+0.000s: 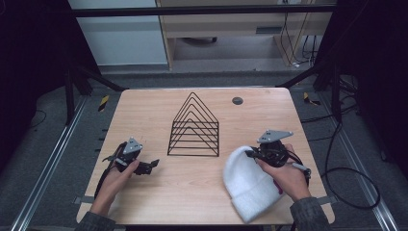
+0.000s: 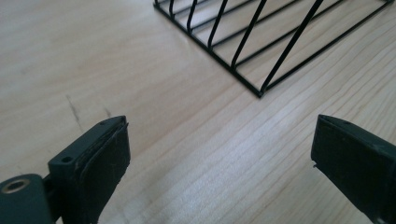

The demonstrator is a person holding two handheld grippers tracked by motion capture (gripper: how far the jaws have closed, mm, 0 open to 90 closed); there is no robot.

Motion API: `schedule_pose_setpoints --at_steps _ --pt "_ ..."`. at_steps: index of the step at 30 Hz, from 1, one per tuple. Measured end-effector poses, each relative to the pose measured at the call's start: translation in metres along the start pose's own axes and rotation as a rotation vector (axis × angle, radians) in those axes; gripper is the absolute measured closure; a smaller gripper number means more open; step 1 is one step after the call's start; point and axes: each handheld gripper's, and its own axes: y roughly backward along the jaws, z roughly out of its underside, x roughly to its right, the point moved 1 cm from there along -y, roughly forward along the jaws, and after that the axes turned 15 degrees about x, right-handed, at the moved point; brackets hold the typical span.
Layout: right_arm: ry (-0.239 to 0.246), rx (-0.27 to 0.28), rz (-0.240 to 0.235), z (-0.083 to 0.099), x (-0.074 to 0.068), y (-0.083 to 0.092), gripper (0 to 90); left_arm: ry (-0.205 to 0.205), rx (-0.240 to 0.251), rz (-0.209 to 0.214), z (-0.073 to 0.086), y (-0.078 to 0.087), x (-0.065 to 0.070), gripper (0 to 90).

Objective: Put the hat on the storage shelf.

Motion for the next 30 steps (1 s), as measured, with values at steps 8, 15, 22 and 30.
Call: schedule_pose_setpoints --at_steps 8,15,22,30 --pt "0.014 0.116 0.018 -0.029 -0.017 0.031 83.4 0.001 0.05 -0.004 -0.034 0.021 0.015 4.7" --pt "-0.006 0.233 -0.011 -0.06 -0.029 0.045 83.6 0.017 0.113 0.11 -0.071 0.036 0.037 3.4" --pt "0.004 0.299 0.026 -0.092 -0.028 0.049 83.7 -0.11 0.08 0.219 -0.104 0.035 0.076 2.6" --pt "0.032 0.277 0.076 -0.122 -0.029 0.054 83.7 -0.139 0.127 0.252 -0.141 0.037 0.085 2.9"
